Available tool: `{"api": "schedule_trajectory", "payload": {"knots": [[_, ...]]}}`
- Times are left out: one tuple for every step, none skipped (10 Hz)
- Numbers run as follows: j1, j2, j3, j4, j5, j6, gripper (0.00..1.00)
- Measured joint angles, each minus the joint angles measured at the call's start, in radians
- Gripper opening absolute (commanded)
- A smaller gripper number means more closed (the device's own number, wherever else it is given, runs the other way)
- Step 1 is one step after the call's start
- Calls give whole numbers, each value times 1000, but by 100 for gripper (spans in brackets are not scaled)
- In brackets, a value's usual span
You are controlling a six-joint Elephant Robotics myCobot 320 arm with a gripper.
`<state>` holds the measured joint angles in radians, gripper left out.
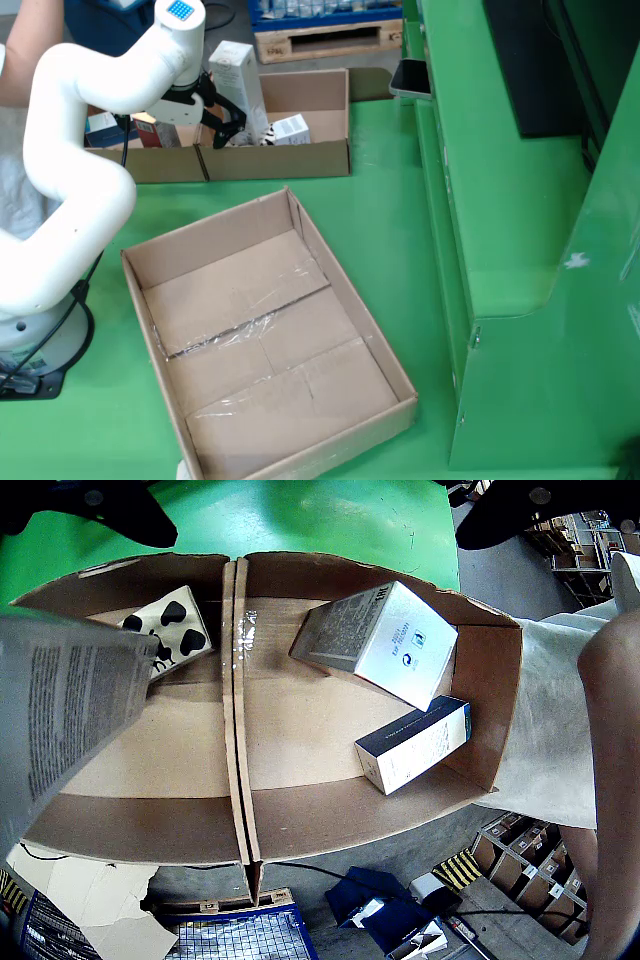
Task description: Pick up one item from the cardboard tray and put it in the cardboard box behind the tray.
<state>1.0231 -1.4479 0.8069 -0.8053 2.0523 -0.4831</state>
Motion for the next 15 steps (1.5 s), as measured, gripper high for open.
{"api": "schedule_trajectory", "payload": {"knots": [[0,0,0,0,0,0,100],[0,0,0,0,0,2,100],[0,18,-26,-3,-12,2,100],[0,35,-32,-6,-21,2,100],[0,64,-58,-9,-32,2,100],[5,124,-101,-8,-57,3,100],[11,162,-138,2,-66,12,100],[18,204,-178,25,-81,20,100],[21,259,-233,25,-87,21,100],[21,273,-273,35,-92,29,100],[29,301,-319,69,-104,34,100],[35,360,-365,80,-109,35,100],[49,376,-411,112,-138,69,100],[69,439,-469,166,-155,101,100],[68,483,-505,209,-155,104,100]]}}
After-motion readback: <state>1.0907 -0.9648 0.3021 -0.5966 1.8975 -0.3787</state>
